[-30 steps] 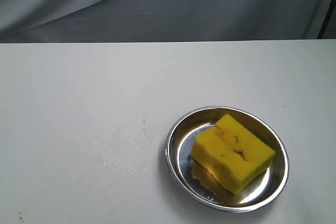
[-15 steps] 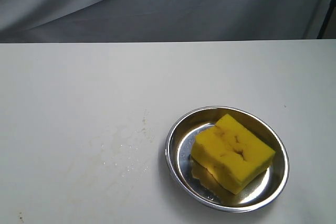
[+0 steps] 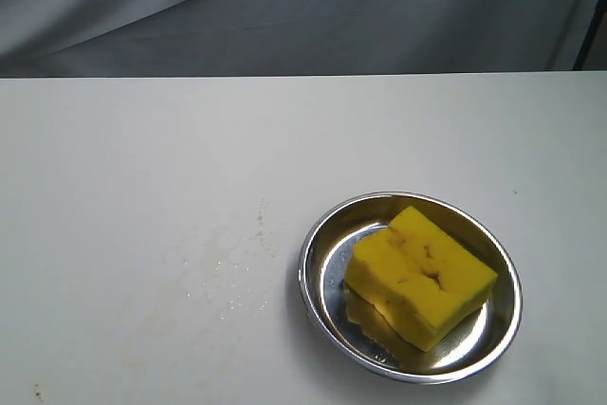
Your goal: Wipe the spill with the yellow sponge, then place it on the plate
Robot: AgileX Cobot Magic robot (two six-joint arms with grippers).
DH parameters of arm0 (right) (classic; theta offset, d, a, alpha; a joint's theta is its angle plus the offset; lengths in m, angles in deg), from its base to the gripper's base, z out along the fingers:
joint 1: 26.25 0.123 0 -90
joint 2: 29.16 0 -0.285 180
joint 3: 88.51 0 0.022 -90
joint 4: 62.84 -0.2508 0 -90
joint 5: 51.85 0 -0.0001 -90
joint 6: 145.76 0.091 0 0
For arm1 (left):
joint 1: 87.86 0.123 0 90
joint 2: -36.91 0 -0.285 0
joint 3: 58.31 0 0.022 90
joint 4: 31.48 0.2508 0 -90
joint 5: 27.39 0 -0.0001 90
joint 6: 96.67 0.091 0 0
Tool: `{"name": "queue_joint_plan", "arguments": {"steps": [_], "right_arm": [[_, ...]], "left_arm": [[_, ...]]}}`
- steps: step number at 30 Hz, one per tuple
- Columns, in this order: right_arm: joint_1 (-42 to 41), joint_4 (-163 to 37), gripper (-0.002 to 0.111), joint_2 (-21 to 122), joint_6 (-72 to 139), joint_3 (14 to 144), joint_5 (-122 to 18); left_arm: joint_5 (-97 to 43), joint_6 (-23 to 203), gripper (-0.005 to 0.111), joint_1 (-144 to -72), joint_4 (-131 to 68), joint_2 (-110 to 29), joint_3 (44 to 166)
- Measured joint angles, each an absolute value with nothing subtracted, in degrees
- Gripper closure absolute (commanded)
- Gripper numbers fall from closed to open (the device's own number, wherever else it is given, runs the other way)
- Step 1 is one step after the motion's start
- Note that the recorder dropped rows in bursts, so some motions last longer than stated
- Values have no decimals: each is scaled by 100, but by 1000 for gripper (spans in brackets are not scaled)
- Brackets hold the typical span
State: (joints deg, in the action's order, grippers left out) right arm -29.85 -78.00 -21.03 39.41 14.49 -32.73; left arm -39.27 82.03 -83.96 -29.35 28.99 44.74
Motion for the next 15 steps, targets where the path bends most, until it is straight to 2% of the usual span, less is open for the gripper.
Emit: {"name": "queue_joint_plan", "arguments": {"steps": [15], "right_arm": [[-2985, -7111, 108, -2103, 3955, 1449, -3273]], "left_arm": [[-3927, 8203, 107, -8396, -2935, 2899, 4474]]}}
